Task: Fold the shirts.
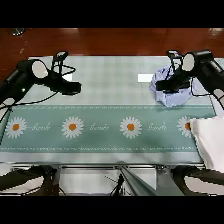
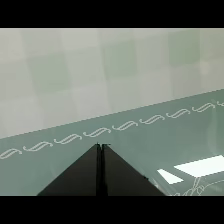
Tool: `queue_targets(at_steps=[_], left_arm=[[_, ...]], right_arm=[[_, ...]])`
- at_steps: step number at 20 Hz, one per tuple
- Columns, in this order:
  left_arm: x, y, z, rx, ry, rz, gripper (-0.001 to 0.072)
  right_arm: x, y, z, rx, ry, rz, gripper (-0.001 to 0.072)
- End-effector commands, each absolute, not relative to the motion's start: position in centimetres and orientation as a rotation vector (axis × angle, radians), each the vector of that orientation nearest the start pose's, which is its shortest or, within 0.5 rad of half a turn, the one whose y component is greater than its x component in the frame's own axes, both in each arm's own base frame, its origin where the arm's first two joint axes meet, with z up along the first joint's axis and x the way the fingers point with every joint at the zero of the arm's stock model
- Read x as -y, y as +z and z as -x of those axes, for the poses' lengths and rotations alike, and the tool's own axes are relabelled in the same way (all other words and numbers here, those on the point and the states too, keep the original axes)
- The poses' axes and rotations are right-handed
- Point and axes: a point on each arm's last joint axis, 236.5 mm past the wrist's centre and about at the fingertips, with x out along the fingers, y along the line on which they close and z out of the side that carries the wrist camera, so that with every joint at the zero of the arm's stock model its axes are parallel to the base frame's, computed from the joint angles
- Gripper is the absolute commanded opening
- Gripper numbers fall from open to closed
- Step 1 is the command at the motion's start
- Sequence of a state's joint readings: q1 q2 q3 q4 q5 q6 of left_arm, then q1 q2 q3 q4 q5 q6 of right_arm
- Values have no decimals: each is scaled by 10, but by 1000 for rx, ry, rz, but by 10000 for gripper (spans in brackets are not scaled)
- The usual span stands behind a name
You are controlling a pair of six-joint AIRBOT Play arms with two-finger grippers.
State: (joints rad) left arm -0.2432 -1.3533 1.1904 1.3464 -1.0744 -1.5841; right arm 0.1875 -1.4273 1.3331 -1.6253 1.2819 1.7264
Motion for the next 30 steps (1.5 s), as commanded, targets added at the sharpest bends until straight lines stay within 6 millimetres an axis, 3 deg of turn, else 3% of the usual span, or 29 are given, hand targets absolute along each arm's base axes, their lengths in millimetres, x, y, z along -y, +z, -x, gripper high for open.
queue_targets(at_steps=[1,13,16,18,19,20,21,22,23,25,27,30], left_arm=[[144,0,-387,-1257,-308,74,24],[144,0,-387,-1257,-308,74,24],[144,0,-387,-1258,-308,75,24],[144,0,-387,-1257,-308,75,24],[144,1,-389,-1247,-307,75,25],[145,4,-402,-1193,-302,84,40],[146,7,-416,-1137,-297,91,218],[142,8,-425,-1100,-284,66,543],[131,9,-435,-1060,-268,-9,705],[104,9,-445,-1028,-212,-152,704],[88,7,-444,-1044,-180,-184,704],[73,-3,-430,-1131,-130,-143,703]], right_arm=[[-63,3,-395,-1370,18,48,23],[-63,3,-395,-1369,18,47,23],[-68,10,-420,-1258,35,34,23],[-72,20,-448,-1132,49,30,23],[-68,30,-468,-1041,41,58,36],[-58,40,-485,-957,15,110,259],[-48,49,-502,-879,-14,164,655],[-35,55,-516,-817,-47,226,638],[-22,56,-526,-787,-82,252,638],[19,37,-532,-805,-196,176,637],[64,2,-525,-879,-330,17,637],[94,-55,-502,-1032,-404,-181,636]])
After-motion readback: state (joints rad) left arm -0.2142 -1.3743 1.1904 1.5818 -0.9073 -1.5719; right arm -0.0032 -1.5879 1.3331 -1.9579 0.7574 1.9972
